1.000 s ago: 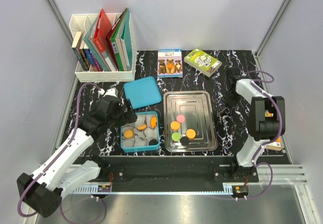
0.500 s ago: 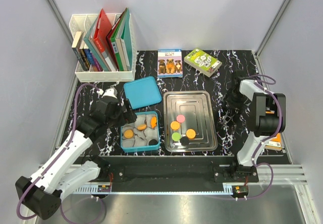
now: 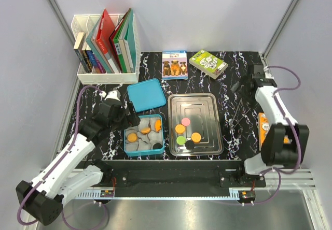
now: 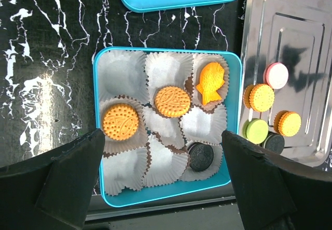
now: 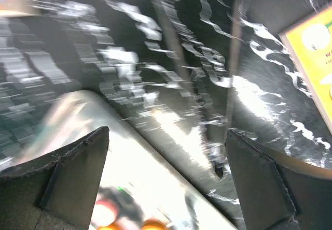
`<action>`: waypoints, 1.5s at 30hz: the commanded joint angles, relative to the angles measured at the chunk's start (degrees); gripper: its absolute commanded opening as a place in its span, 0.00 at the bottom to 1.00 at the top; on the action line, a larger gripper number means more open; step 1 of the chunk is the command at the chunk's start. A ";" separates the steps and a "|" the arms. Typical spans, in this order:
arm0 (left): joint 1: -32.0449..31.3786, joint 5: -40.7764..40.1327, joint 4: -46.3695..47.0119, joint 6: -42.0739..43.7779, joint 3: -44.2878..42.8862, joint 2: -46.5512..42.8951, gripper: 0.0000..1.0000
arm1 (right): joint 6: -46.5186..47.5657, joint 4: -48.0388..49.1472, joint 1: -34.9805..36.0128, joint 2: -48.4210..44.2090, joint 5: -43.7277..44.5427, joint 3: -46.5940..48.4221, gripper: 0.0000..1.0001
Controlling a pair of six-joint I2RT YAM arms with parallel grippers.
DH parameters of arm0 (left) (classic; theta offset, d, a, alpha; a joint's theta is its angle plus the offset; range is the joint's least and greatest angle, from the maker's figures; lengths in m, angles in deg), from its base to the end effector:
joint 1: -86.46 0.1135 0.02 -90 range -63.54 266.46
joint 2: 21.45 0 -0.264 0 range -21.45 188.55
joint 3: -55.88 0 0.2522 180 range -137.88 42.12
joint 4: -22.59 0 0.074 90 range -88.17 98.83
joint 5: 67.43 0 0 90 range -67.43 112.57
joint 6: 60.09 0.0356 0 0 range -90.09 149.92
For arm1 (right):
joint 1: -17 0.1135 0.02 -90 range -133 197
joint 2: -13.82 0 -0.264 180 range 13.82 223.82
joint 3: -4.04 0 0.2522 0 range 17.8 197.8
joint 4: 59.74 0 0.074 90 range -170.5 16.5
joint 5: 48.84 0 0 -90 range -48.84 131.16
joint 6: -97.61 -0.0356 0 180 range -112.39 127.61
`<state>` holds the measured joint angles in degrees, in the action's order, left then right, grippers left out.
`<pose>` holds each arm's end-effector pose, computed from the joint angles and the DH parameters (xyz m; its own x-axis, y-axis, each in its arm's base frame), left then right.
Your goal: Pack the cookies
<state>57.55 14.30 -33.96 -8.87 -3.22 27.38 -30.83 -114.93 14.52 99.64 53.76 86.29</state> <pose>0.1512 -0.0776 0.2782 -0.7383 -0.3003 -0.6039 -0.0911 0.9316 -0.3518 0.3082 -0.0211 0.2681 -0.5725 0.6321 -0.5222 0.6527 0.7368 0.1763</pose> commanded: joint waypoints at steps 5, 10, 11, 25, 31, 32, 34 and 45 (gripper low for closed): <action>0.08 -3.33 0.42 1.96 -6.33 3.71 0.99 | 1.61 6.00 13.10 -14.18 -10.57 0.00 1.00; 1.13 -4.30 0.42 3.19 -11.85 9.93 0.99 | 2.40 11.71 26.10 -14.98 -10.67 -4.67 0.98; 2.18 -4.03 0.33 3.54 -13.01 11.44 0.99 | 2.40 12.24 29.95 -14.81 -9.54 -6.07 0.97; 13.24 -7.11 3.94 2.83 -31.11 38.42 0.38 | -0.85 27.45 35.79 -14.63 -11.19 -13.29 0.28; 17.91 -4.20 3.67 3.45 -35.69 49.94 0.00 | -0.41 29.30 35.97 -12.44 -14.80 -14.08 0.29; 18.18 -4.64 3.76 3.45 -35.87 50.91 0.00 | -0.24 29.39 35.97 -12.26 -14.88 -14.08 0.30; 18.62 -4.30 5.59 4.15 -35.69 53.37 0.14 | 0.29 29.48 35.97 -11.65 -14.80 -14.17 0.31; 19.15 -2.63 13.86 5.30 -33.23 56.36 0.76 | 1.08 30.18 35.88 -8.39 -15.68 -14.17 0.33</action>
<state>76.35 10.43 -25.15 -4.46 -36.05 82.92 -31.13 -87.41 50.01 90.31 39.18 71.27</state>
